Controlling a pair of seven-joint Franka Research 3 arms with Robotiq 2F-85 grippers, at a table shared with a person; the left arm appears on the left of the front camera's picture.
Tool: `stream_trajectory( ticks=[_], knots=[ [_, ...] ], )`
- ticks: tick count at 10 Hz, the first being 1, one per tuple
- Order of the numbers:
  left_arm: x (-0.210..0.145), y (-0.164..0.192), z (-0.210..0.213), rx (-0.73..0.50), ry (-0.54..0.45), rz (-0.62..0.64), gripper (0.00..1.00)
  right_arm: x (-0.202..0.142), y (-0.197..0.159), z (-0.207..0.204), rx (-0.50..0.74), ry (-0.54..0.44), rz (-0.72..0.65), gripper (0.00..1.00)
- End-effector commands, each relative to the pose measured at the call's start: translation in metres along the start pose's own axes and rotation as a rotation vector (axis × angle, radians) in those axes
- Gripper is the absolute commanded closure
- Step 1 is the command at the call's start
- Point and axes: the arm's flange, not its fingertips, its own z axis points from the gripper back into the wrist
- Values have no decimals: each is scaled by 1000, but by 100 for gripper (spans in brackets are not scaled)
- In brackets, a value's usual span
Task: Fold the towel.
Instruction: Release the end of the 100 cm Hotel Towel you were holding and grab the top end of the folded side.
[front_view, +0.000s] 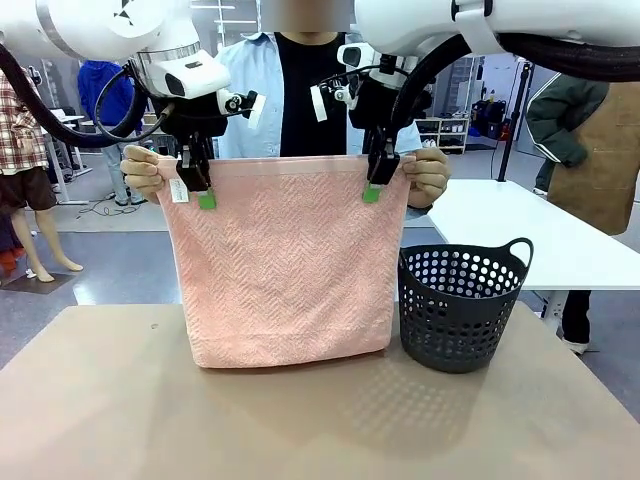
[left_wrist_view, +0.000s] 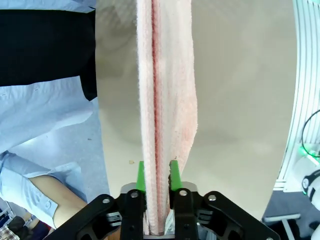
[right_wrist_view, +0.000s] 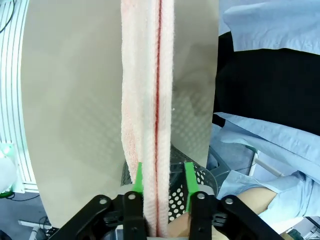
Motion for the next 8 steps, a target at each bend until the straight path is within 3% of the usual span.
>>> stream_trajectory(
  ticks=[1, 6, 8],
  knots=[
    [-3, -3, 3, -27, -24, 6, 100, 4, -2, -1, 17, -1, -25, 100],
    [-7, -6, 7, -47, -59, -5, 100, 4, -3, -2, 34, -9, -38, 100],
    [-2, 0, 0, -17, -20, 14, 100, 1, 1, -3, 13, 4, -6, 100]
  ],
)
